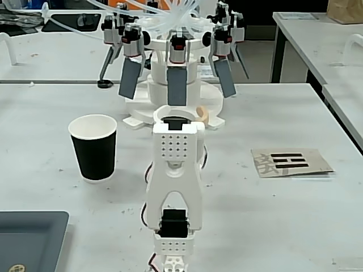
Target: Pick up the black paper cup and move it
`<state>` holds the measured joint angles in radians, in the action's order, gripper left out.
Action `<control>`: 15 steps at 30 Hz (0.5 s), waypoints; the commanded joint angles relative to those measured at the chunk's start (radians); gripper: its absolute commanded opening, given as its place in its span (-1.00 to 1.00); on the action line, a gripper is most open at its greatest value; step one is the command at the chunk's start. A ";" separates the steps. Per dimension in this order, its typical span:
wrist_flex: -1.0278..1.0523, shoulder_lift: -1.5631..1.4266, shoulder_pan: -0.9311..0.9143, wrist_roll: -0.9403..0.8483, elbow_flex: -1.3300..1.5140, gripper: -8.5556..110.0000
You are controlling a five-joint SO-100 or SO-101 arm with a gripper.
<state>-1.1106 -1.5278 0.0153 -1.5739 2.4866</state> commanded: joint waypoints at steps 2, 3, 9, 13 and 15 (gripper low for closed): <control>-0.051 -0.087 -0.006 0.020 0.069 -0.56; -0.066 -0.092 -0.006 0.026 0.084 -0.55; -0.147 -0.117 -0.006 0.064 0.201 -0.43; -0.156 -0.150 -0.006 0.064 0.262 -0.37; -0.170 -0.163 -0.006 0.064 0.278 -0.34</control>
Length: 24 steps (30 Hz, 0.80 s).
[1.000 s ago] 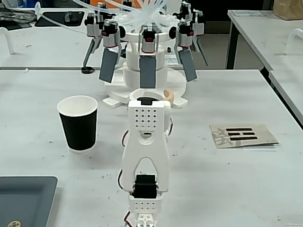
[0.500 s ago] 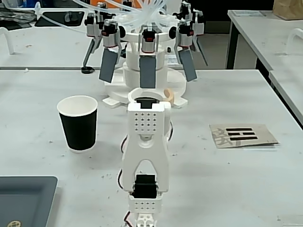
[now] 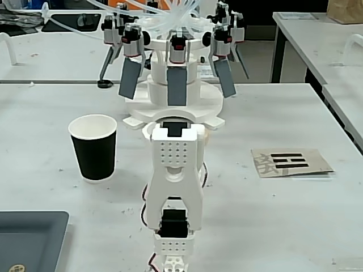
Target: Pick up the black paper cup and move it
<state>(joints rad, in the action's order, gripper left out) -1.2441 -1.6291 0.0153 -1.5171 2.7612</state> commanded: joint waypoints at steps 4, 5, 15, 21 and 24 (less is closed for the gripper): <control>-0.106 -0.061 -0.006 0.034 0.044 -0.27; -0.121 -0.061 -0.006 0.043 0.057 -0.25; -0.221 -0.107 -0.005 0.086 0.199 -0.10; -0.264 -0.107 0.000 0.109 0.252 -0.02; -0.276 -0.107 0.005 0.109 0.262 0.02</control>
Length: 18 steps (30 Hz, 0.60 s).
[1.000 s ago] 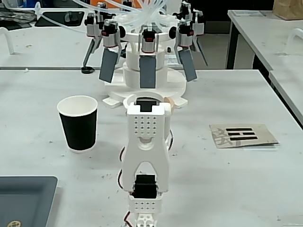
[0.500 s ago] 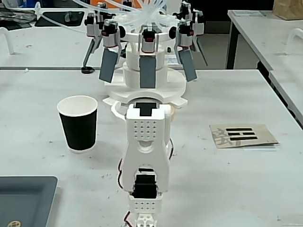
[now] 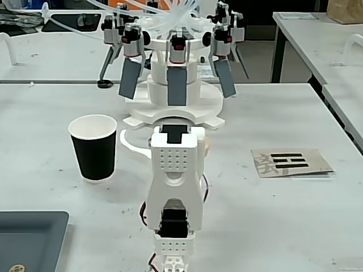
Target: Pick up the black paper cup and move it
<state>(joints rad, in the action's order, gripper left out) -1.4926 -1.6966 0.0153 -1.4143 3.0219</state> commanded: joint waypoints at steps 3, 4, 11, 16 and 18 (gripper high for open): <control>-0.035 -0.041 0.025 0.006 0.006 0.05; -0.037 -0.041 0.035 0.002 0.008 0.06; -0.017 -0.040 0.210 -0.043 0.011 0.10; 0.020 -0.034 0.311 -0.077 -0.006 0.10; 0.029 -0.021 0.322 -0.095 -0.023 0.11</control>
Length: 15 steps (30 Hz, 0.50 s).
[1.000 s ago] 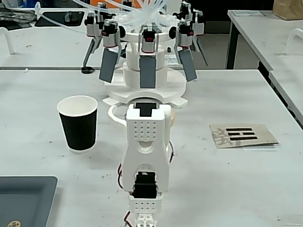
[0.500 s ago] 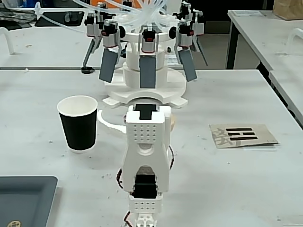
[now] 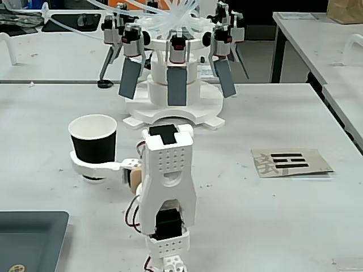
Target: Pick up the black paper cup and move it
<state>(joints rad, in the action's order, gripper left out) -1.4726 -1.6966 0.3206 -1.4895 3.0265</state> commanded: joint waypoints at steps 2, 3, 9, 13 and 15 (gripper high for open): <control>0.015 -0.006 0.025 -0.041 -0.054 0.12; 0.017 0.005 0.029 -0.051 -0.067 0.12; 0.031 0.064 0.049 -0.075 -0.124 0.13; 0.032 0.121 0.063 -0.081 -0.183 0.13; 0.035 0.152 0.072 -0.081 -0.218 0.13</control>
<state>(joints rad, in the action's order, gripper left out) -1.4450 -1.5524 0.3804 -1.5647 2.8762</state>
